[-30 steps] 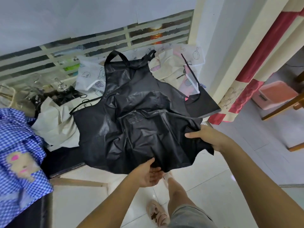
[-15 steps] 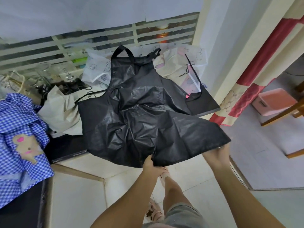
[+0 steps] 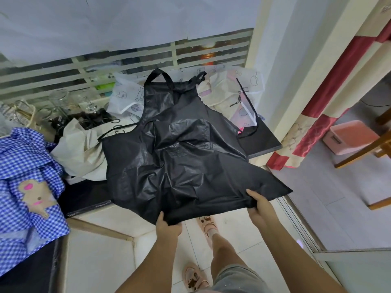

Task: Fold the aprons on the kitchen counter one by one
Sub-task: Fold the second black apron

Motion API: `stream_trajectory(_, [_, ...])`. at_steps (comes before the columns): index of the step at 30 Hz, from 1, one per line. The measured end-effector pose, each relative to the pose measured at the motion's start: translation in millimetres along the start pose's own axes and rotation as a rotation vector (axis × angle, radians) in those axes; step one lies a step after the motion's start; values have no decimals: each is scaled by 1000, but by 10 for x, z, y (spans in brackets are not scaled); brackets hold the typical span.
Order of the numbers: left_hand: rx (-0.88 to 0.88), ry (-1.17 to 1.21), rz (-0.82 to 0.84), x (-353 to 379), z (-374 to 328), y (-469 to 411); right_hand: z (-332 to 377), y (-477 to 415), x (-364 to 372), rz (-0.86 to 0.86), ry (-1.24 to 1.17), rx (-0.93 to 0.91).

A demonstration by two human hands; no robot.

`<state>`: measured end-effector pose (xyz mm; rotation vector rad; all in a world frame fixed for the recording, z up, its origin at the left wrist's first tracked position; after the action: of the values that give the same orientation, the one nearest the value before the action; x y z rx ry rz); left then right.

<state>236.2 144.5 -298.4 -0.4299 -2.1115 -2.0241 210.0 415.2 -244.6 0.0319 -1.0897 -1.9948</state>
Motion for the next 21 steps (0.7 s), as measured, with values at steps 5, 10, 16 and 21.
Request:
stream_trajectory(5, [134,52,-179,-512,-404,-3,-280,-8,-502,-298,208,118])
stream_trajectory(10, [121,220,-179,-664,-606,-75,-560,88,-468,-329,122,113])
stream_trajectory(16, [174,284,142,-357,-971,-32,-312,127,-305,-317,232,-17])
stream_trajectory(21, [293,169,-161,-800,-1163,-93,-455,140,-572,-411,275,85])
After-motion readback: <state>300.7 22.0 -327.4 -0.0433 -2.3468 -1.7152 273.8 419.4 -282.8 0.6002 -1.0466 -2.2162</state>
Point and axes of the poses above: each hand's wrist, its own y-axis away from the middle knuckle, its own x-axis out of the palm, z = x × y, the point moved 9 cm from there along -y, towards the middle knuckle, and after that the axes turned 11 degrees about y, right-handed, at the moved point
